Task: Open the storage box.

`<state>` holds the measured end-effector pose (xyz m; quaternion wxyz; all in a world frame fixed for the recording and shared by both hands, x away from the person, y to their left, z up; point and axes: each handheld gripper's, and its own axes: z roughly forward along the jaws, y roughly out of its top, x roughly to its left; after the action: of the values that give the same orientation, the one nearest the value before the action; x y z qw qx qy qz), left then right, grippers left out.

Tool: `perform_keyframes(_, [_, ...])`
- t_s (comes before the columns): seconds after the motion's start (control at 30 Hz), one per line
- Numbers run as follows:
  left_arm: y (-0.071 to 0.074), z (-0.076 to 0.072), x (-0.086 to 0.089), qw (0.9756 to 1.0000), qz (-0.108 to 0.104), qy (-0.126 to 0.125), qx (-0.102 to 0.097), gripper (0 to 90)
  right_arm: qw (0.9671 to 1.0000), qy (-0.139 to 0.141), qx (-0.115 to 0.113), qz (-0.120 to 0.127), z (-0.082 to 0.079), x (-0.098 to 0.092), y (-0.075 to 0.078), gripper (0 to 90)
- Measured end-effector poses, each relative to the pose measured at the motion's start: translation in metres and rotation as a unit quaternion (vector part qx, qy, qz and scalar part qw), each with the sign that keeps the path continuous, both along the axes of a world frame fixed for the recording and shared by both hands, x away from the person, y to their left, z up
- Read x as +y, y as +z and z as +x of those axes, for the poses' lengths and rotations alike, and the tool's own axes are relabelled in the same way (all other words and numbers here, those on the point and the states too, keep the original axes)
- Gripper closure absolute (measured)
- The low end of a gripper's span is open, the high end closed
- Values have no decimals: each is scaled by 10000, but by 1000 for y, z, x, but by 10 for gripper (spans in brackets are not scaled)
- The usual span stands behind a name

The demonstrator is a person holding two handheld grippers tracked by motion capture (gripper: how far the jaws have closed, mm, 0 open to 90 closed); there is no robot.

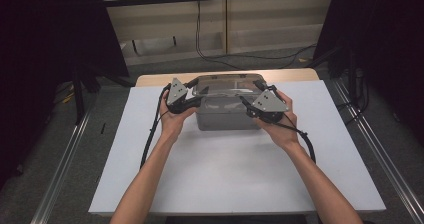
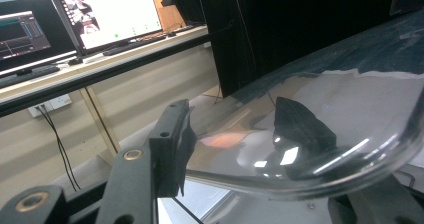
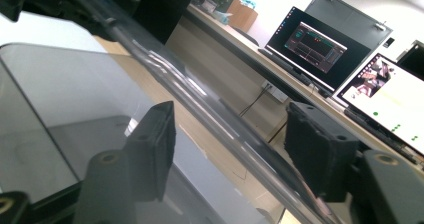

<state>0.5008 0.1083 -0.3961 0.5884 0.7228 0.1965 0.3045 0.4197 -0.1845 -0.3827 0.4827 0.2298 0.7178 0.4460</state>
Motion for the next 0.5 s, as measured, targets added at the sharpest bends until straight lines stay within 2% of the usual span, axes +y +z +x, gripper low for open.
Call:
perform_keyframes(0.03, [0,0,1,10000,11,1,24,498,10000,-13,7,74,1,-2,0,334])
perform_keyframes(0.1, [0,0,1,10000,-2,6,30,498,9992,61,169,365,4,-6,0,311])
perform_keyframes(0.2, [1,0,1,10000,-26,-8,40,502,9980,93,260,576,6,-12,-1,299])
perform_keyframes(0.3, [2,1,2,10000,-62,0,43,512,9946,180,387,949,11,-20,-1,289])
perform_keyframes(0.4, [4,1,2,10000,-39,0,24,519,9922,196,460,1138,14,-25,-1,283])
perform_keyframes(0.5, [5,1,3,10000,-47,1,50,525,9914,121,495,1203,17,-28,-3,272])
